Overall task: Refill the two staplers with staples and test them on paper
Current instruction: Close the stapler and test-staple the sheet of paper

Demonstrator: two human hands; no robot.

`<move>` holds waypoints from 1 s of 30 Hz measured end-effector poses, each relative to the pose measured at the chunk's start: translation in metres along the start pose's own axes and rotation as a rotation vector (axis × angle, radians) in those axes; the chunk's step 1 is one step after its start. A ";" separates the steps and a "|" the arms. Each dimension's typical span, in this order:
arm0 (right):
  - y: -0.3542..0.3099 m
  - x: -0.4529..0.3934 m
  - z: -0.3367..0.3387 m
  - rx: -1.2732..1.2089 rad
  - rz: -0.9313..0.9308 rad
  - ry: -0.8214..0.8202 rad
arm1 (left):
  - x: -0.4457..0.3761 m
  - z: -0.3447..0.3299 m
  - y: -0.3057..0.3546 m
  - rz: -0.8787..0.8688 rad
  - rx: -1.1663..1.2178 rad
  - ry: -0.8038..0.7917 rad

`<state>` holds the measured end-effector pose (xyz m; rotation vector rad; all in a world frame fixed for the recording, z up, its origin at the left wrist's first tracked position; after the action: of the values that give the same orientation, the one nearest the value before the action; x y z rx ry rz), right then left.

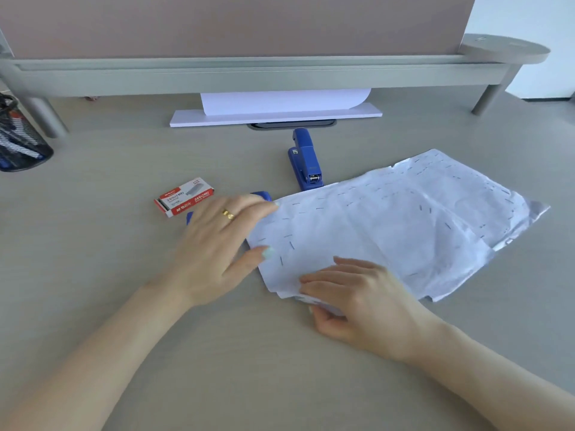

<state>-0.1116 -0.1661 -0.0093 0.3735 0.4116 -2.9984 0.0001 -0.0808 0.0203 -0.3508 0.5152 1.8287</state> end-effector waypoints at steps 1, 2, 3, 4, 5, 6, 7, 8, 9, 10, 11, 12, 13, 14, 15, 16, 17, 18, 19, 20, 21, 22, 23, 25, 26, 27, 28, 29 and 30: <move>0.007 0.004 0.007 -0.009 0.025 -0.010 | -0.003 -0.005 0.008 -0.015 0.048 -0.074; 0.016 0.009 0.015 -0.023 0.037 -0.011 | -0.005 -0.011 0.016 -0.026 0.090 -0.141; 0.026 0.015 0.024 -0.038 0.036 -0.001 | -0.008 -0.017 0.023 -0.041 0.104 -0.201; 0.035 0.023 0.032 -0.059 0.018 0.015 | -0.010 -0.024 0.030 -0.064 0.086 -0.251; 0.044 0.031 0.039 -0.091 -0.016 0.036 | -0.011 -0.031 0.034 -0.092 0.054 -0.294; 0.051 0.038 0.044 -0.133 -0.055 0.057 | -0.012 -0.040 0.035 -0.110 0.022 -0.333; 0.057 0.046 0.047 -0.175 -0.092 0.073 | -0.013 -0.048 0.035 -0.113 0.012 -0.362; 0.062 0.052 0.049 -0.215 -0.126 0.078 | -0.015 -0.052 0.034 -0.109 0.017 -0.364; 0.065 0.057 0.049 -0.256 -0.159 0.076 | -0.018 -0.056 0.034 -0.117 0.020 -0.355; 0.069 0.061 0.050 -0.295 -0.197 0.070 | -0.021 -0.056 0.037 -0.148 0.002 -0.331; 0.071 0.063 0.051 -0.329 -0.241 0.062 | -0.024 -0.056 0.042 -0.190 -0.026 -0.308; 0.073 0.064 0.053 -0.351 -0.292 0.047 | -0.026 -0.056 0.048 -0.240 -0.061 -0.278; 0.073 0.065 0.055 -0.354 -0.338 0.029 | -0.027 -0.055 0.055 -0.273 -0.085 -0.245; 0.070 0.065 0.057 -0.330 -0.364 0.014 | -0.026 -0.054 0.062 -0.295 -0.108 -0.213; 0.065 0.063 0.058 -0.285 -0.376 -0.004 | -0.026 -0.054 0.068 -0.304 -0.128 -0.187; 0.057 0.059 0.058 -0.223 -0.392 -0.033 | -0.025 -0.055 0.072 -0.307 -0.140 -0.175; 0.051 0.054 0.054 -0.153 -0.415 -0.092 | -0.025 -0.057 0.076 -0.299 -0.147 -0.182; 0.046 0.050 0.047 -0.065 -0.423 -0.157 | -0.026 -0.058 0.078 -0.281 -0.143 -0.196; 0.043 0.046 0.038 0.018 -0.418 -0.214 | -0.028 -0.059 0.077 -0.255 -0.134 -0.209; 0.042 0.044 0.031 0.080 -0.411 -0.226 | -0.031 -0.058 0.077 -0.210 -0.104 -0.229; 0.041 0.041 0.029 0.095 -0.405 -0.192 | -0.035 -0.053 0.075 -0.137 -0.047 -0.244; 0.042 0.040 0.032 0.067 -0.407 -0.123 | -0.039 -0.045 0.070 -0.030 0.068 -0.246; 0.047 0.040 0.040 0.002 -0.430 -0.063 | -0.046 -0.035 0.064 0.091 0.193 -0.218; 0.072 0.047 0.050 -0.250 -0.613 -0.044 | -0.056 -0.027 0.047 0.256 0.448 -0.168; 0.086 0.051 0.054 -0.429 -0.711 -0.053 | -0.062 -0.028 0.038 0.285 0.535 -0.171; 0.098 0.055 0.060 -0.575 -0.783 -0.036 | -0.067 -0.033 0.032 0.304 0.605 -0.214; 0.109 0.057 0.068 -0.679 -0.818 -0.009 | -0.074 -0.038 0.028 0.306 0.654 -0.262; 0.117 0.058 0.077 -0.763 -0.829 0.015 | -0.080 -0.044 0.027 0.317 0.696 -0.300; 0.123 0.057 0.086 -0.842 -0.814 0.043 | -0.086 -0.050 0.027 0.324 0.738 -0.324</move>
<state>-0.1711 -0.3115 0.0254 0.2028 2.1517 -3.0483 0.0005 -0.1839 0.0230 0.5471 1.0035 1.8060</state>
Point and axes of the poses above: each hand's wrist, its own x-axis away from the middle knuckle, its own z-axis out of the back of the hand, y = z × x, the point moved 8 cm from there along -x, towards the middle knuckle, and after that the axes turned 2 degrees about -x, right-handed, at the moved point
